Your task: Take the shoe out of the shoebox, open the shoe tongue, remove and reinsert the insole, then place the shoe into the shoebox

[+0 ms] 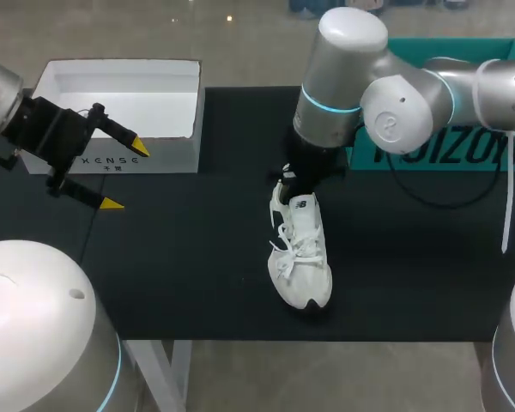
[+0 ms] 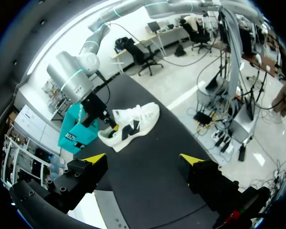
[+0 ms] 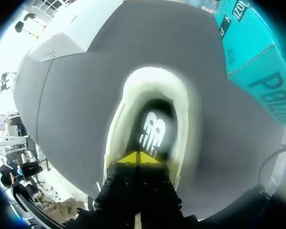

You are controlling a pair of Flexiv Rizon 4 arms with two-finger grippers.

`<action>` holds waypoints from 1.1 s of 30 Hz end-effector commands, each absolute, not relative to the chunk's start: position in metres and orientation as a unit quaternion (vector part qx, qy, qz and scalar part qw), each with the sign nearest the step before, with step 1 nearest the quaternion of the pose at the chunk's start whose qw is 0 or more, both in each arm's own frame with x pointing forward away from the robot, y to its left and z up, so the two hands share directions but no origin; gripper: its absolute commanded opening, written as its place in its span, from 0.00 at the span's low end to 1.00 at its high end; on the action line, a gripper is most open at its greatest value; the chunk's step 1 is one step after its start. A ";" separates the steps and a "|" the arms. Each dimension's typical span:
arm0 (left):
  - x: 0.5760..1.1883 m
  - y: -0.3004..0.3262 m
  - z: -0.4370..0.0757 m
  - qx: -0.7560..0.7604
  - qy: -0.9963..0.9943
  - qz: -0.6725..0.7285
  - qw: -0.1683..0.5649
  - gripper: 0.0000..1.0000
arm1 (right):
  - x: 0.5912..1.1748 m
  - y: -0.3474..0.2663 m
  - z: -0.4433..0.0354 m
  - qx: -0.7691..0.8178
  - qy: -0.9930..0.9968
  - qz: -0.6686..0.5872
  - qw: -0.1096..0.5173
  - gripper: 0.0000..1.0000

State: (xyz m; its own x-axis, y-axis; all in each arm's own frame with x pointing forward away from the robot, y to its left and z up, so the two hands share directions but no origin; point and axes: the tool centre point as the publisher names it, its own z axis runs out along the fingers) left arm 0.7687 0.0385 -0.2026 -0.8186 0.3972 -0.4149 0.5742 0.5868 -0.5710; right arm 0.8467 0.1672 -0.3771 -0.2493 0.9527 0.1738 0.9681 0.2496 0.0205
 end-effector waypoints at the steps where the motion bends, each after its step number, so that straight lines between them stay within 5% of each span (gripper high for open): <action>1: 0.768 0.039 -0.202 0.275 0.883 -0.360 0.121 1.00 | 0.850 0.177 -0.397 -0.611 -0.788 -0.053 0.061 0.00; 10: 0.768 0.039 -0.202 0.275 0.883 -0.360 0.121 1.00 | 0.842 0.175 -0.417 -0.614 -0.785 -0.036 0.073 0.00; 33: 0.768 0.039 -0.202 0.275 0.883 -0.360 0.121 1.00 | 0.847 0.163 -0.362 -0.614 -0.788 -0.025 0.049 0.00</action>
